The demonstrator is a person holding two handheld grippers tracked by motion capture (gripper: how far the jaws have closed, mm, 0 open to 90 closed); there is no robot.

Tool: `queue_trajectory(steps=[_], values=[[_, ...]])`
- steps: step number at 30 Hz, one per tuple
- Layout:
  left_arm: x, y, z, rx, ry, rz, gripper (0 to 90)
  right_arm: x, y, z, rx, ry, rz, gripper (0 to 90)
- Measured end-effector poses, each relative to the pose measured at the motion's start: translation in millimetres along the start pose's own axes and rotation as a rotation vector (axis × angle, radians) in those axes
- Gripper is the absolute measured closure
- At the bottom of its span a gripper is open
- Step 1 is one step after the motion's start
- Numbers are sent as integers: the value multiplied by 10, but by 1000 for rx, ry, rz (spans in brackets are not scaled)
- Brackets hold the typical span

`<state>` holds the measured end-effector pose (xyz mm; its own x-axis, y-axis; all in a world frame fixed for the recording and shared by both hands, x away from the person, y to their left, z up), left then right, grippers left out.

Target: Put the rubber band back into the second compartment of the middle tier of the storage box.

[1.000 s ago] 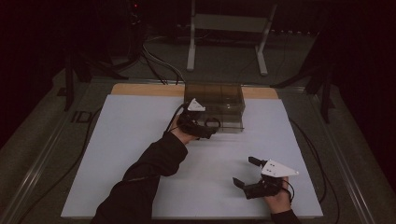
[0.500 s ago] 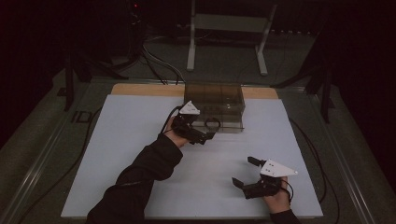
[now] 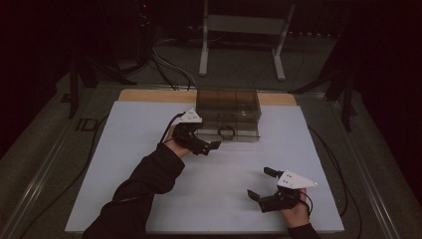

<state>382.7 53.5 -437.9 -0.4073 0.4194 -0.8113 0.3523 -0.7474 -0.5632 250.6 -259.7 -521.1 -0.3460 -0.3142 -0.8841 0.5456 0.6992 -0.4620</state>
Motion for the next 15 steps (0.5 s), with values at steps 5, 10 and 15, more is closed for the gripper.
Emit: queue_trajectory(steps=[5,10,15], values=[[29,-122,-45,-7,-21,14,3,1,9,1,-3,2,-3,0],[84,-219,-71,-12,-21,18,3,4,12,1,-2,1,-4,0],[127,-292,-79,-27,-13,12,4,2,10,0,0,-1,-6,0]])
Point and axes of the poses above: each handheld gripper's, and its own axes: y roughly forward along the jaws, x roughly out of its underside, z roughly to its right, the point moved 1 cm from there along y, roughly forward along the jaws, and after that the axes turned 5 degrees about -z, right-handed, at the moved point
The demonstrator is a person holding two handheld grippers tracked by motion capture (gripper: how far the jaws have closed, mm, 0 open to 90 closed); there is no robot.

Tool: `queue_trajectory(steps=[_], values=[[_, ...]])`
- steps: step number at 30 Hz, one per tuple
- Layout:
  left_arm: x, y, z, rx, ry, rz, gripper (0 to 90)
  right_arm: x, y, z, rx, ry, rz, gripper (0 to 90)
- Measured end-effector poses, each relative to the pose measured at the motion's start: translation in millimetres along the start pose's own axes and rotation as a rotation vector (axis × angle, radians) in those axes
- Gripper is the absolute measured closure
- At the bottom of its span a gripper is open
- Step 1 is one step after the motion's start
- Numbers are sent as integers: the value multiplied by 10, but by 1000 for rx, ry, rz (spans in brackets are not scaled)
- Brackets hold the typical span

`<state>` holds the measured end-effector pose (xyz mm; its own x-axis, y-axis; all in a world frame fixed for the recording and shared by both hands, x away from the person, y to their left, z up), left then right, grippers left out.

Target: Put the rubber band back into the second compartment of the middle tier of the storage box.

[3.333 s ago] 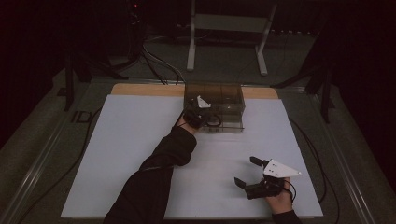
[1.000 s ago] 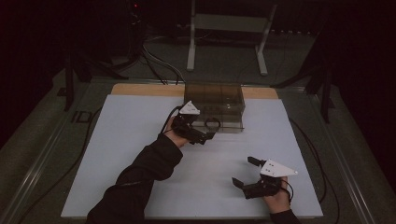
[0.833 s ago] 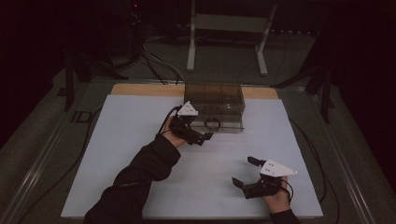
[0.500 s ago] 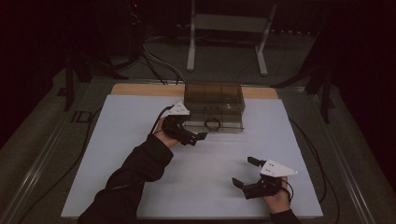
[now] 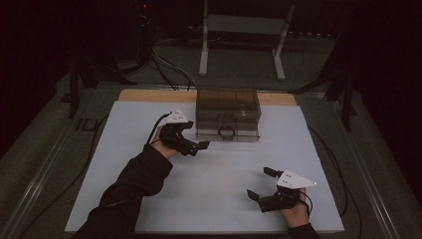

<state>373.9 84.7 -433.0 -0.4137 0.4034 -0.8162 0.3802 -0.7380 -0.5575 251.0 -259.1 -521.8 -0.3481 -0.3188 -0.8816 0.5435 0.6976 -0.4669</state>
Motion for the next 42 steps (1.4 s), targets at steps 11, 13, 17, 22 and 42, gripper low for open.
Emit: queue_trajectory(steps=[11,13,17,22,42], values=[[175,-210,-6,-31,-3,8,4,-8,10,-13,-3,-3,-1,0],[228,-247,-31,-35,-12,7,4,-12,11,-19,-2,-6,2,0],[316,-323,-57,-45,-31,15,4,-7,14,-15,-2,-3,-1,0],[410,-405,-44,-61,-26,20,4,-7,22,-19,-1,-5,-4,0],[882,-647,-7,-82,-62,35,4,-8,25,-30,2,-7,-8,0]])
Point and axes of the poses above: each handheld gripper's, and its own axes: y roughly forward along the jaws, x roughly out of its underside, z roughly to its right, the point moved 1 cm from there along y, roughly forward along the jaws, and after that the axes turned 5 degrees about -z, right-handed, at the moved point
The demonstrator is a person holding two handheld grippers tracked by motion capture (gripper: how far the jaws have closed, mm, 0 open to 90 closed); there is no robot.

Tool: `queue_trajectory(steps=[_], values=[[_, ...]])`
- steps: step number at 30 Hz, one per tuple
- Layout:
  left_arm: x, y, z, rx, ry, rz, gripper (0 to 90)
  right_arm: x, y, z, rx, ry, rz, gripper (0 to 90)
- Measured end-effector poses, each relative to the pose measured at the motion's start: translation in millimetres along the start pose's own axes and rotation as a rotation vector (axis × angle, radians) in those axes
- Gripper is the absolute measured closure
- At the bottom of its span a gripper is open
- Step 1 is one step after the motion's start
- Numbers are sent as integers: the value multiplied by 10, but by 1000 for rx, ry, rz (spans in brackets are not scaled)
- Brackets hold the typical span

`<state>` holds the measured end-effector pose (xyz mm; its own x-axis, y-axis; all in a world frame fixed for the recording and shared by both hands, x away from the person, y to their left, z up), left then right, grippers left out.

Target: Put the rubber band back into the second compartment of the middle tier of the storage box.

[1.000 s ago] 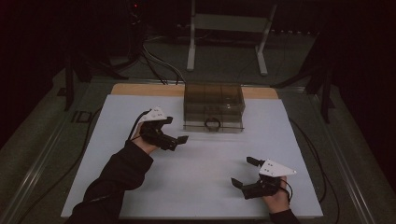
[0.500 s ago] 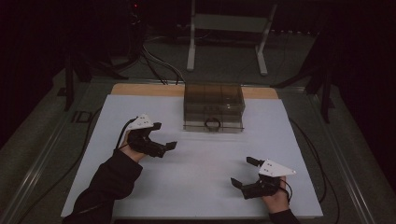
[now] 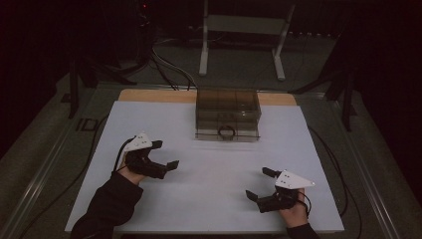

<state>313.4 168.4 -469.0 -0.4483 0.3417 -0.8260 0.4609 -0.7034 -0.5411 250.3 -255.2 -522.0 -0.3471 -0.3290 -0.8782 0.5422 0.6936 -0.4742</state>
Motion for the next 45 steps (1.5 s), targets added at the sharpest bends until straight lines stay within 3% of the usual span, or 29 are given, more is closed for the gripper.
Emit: queue_trajectory(steps=[11,16,23,28,45], values=[[333,-90,22,-25,-24,9,4,-2,7,-7,-4,-4,-2,0],[459,-94,41,-37,-16,-6,4,-4,1,-7,-3,-4,1,0],[628,-162,98,-86,24,2,4,-1,-4,-2,-3,-1,1,0],[771,-264,101,-88,-14,-9,4,-2,0,-6,-4,-1,1,0],[1074,-601,57,-146,-77,-2,4,-3,-3,-7,-7,-9,-2,0]])
Point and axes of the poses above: each handheld gripper's, and its own axes: y roughly forward along the jaws, x roughly out of its underside, z roughly to its right, the point moved 1 cm from there along y, roughly forward along the jaws, and after that the axes turned 5 degrees about -z, right-handed, at the moved point
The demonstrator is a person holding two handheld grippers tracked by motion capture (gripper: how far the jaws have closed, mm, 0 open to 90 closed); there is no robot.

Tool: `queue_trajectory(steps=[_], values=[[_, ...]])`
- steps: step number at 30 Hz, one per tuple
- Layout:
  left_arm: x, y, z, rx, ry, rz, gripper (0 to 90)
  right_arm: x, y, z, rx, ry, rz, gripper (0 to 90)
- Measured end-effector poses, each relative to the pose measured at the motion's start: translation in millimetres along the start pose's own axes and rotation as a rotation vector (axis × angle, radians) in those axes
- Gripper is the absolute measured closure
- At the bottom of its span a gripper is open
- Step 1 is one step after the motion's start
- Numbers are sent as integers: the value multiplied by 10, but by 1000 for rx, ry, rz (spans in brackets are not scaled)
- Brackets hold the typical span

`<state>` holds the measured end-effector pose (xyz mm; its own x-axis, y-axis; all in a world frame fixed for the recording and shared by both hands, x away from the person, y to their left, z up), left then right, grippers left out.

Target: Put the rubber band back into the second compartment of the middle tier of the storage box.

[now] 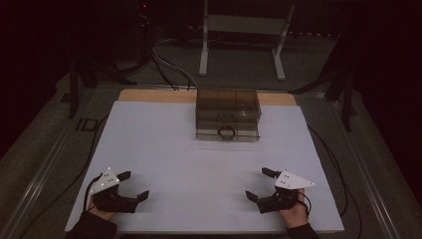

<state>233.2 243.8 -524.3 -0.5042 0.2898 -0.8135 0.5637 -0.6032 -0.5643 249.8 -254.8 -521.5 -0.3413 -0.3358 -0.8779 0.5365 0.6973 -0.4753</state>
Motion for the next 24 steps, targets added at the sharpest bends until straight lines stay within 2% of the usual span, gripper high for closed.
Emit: queue_trajectory(steps=[6,8,14,24], values=[[61,-126,-27,-19,-24,31,4,0,-4,2,0,-1,0,0],[89,-151,-28,-23,-17,28,4,-1,-8,5,1,1,0,0],[120,-148,-74,-24,-24,23,4,-6,2,0,-4,-3,-1,0],[114,-127,-44,0,-19,37,4,-7,15,-6,-7,-3,-7,0]])
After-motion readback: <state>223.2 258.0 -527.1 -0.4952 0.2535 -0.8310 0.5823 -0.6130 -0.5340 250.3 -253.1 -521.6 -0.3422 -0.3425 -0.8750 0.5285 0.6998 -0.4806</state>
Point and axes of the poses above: each handheld gripper's, and its own axes: y roughly forward along the jaws, x roughly out of its underside, z roughly to its right, the point moved 1 cm from there along y, roughly forward along the jaws, and after that the axes turned 5 degrees about -z, right-handed, at the moved point
